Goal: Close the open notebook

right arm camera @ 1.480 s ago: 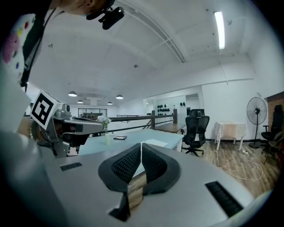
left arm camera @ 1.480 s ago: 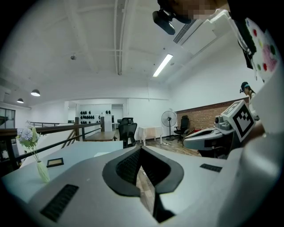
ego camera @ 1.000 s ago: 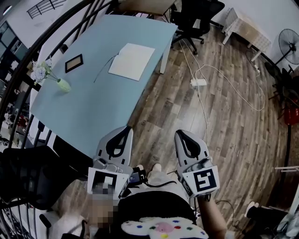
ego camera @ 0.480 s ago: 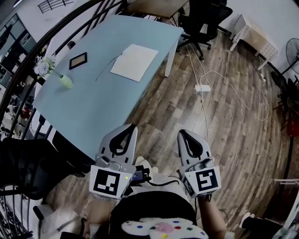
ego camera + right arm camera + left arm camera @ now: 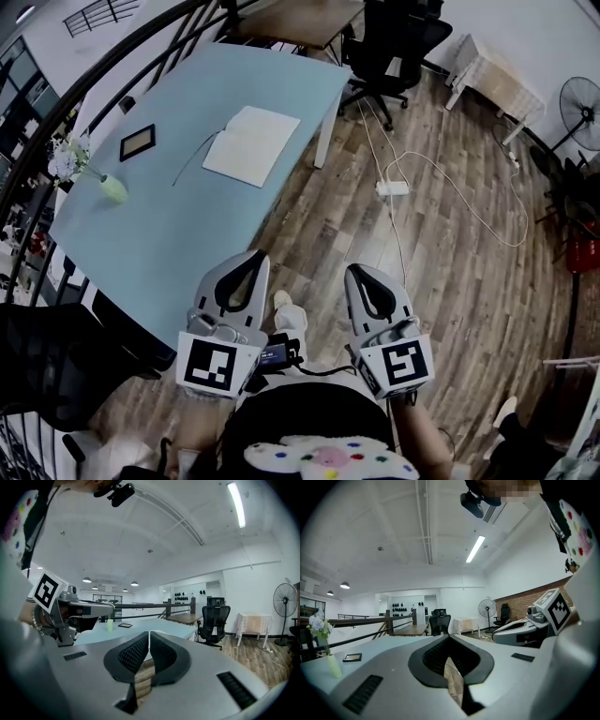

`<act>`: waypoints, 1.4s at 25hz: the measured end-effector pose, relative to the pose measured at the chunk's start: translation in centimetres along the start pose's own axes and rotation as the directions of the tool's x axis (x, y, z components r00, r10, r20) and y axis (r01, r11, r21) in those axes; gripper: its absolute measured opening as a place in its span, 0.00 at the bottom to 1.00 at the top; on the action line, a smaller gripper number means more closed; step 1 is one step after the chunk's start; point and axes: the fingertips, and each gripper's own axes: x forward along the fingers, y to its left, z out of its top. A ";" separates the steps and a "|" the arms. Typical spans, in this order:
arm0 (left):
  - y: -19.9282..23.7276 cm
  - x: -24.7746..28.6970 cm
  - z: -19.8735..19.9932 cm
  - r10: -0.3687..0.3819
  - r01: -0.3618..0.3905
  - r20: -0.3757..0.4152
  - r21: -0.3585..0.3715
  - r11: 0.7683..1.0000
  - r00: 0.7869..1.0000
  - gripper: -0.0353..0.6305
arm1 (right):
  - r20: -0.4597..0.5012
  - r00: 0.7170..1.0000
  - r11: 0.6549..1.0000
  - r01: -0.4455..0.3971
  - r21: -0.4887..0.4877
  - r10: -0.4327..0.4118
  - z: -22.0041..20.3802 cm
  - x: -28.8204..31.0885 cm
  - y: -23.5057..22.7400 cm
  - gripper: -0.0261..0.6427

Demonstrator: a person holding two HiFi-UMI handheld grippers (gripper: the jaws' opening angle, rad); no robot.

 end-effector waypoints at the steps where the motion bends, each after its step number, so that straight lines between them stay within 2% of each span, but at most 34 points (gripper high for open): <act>1: 0.4 0.7 0.1 0.000 0.000 0.004 -0.003 1.000 1.000 0.08 | -0.006 1.000 1.000 0.002 -0.003 -0.002 0.0 0.5 -0.4 0.09; 11: 5.4 7.1 0.8 -0.003 0.003 0.012 -0.001 1.000 1.000 0.08 | -0.029 0.999 1.000 0.013 -0.008 -0.013 1.0 7.7 -3.8 0.09; 22: 13.4 11.8 1.2 0.071 -0.070 0.006 -0.045 0.997 0.997 0.08 | -0.053 0.997 0.997 -0.054 -0.053 0.051 3.7 17.3 -4.8 0.09; 28: 16.5 13.2 1.1 0.098 -0.098 0.003 -0.051 0.994 0.995 0.08 | -0.081 0.995 0.996 -0.071 -0.059 0.066 4.0 20.8 -5.1 0.09; 35: 19.0 13.4 -0.1 0.135 -0.136 -0.019 -0.067 0.988 0.991 0.08 | -0.144 0.987 0.993 -0.085 -0.084 0.073 2.2 23.1 -5.4 0.09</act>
